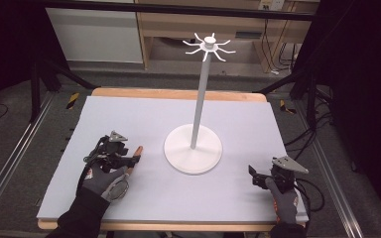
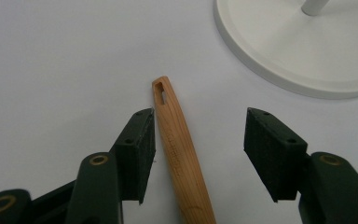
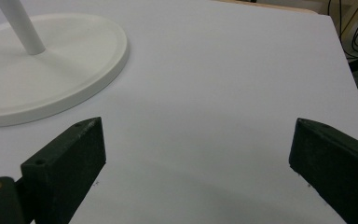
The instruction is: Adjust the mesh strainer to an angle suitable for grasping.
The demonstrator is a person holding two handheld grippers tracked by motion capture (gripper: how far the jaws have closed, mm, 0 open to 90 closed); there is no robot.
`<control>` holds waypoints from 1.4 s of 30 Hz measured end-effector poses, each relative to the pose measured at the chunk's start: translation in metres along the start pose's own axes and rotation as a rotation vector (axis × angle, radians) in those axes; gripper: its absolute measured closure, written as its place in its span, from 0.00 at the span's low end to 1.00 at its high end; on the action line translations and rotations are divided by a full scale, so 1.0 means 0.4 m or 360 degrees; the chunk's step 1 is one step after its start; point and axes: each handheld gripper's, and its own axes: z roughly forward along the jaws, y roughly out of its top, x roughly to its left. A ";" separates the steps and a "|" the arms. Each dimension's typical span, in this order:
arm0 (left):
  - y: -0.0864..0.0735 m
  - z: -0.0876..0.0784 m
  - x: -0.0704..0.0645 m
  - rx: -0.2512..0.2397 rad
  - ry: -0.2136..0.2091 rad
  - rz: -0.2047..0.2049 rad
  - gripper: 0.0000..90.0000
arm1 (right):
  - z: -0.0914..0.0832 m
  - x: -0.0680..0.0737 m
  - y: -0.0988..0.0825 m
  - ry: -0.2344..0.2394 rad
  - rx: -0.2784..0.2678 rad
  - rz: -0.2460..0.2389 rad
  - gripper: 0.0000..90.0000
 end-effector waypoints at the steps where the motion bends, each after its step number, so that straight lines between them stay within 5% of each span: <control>1: 0.001 0.004 0.001 0.0014 0.0003 0.0002 0.48 | 0.000 0.000 0.000 0.0004 0.0006 0.0003 0.05; 18: -0.016 0.079 0.012 0.0169 0.0049 -0.0024 0.57 | 0.001 0.000 0.000 0.0000 0.0014 0.0003 0.05; 42: -0.016 0.105 0.018 0.0262 0.0054 -0.0085 0.71 | 0.004 0.000 -0.001 0.0012 0.0030 -0.0003 0.05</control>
